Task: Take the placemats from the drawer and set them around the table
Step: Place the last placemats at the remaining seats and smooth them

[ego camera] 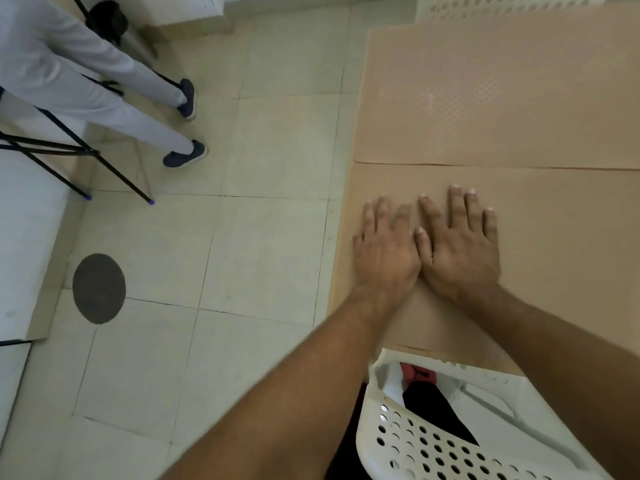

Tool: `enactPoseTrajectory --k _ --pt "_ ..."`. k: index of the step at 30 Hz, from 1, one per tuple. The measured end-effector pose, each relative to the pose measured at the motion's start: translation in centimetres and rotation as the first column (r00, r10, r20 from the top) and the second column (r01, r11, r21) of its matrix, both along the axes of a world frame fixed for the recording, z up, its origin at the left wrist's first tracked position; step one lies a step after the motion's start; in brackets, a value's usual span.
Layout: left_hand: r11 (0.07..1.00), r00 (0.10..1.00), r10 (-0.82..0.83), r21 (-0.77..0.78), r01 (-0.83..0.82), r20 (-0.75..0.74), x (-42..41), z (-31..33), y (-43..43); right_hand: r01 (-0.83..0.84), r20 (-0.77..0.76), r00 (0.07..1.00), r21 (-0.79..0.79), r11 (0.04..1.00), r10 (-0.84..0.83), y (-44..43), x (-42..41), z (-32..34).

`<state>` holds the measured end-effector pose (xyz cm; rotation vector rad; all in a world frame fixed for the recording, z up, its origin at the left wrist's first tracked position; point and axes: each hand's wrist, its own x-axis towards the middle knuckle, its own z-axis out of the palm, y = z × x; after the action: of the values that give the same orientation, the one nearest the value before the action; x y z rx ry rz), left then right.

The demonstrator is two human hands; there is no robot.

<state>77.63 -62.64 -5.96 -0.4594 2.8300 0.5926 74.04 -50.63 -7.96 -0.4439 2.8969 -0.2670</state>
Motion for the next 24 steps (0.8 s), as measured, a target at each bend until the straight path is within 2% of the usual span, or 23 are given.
enactPoseTrajectory --k 5,8,13,17,24 --pt "0.997 0.997 -0.031 -0.072 0.026 -0.066 -0.7 -1.6 -0.3 0.004 0.039 0.999 0.032 0.999 -0.005 0.1 -0.2 -0.1" --pt "0.995 0.996 0.004 -0.101 -0.013 -0.087 -0.6 -2.2 -0.7 -0.002 0.074 0.997 0.044 0.999 -0.002 0.7 -1.1 0.2" --pt "0.994 0.998 -0.011 -0.11 0.004 -0.065 -0.6 -2.2 -0.4 0.194 0.099 0.975 0.045 0.98 -0.197 7.6 -4.1 1.3" --pt "0.995 0.997 -0.002 -0.102 -0.006 -0.081 -0.8 -2.1 -0.2 0.375 0.07 0.923 0.057 0.925 -0.379 14.0 -5.4 1.2" --pt "0.992 0.997 -0.004 -0.126 -0.007 -0.083 -0.7 -2.0 0.1 0.406 0.047 0.912 0.056 0.912 -0.408 17.8 -4.6 1.1"
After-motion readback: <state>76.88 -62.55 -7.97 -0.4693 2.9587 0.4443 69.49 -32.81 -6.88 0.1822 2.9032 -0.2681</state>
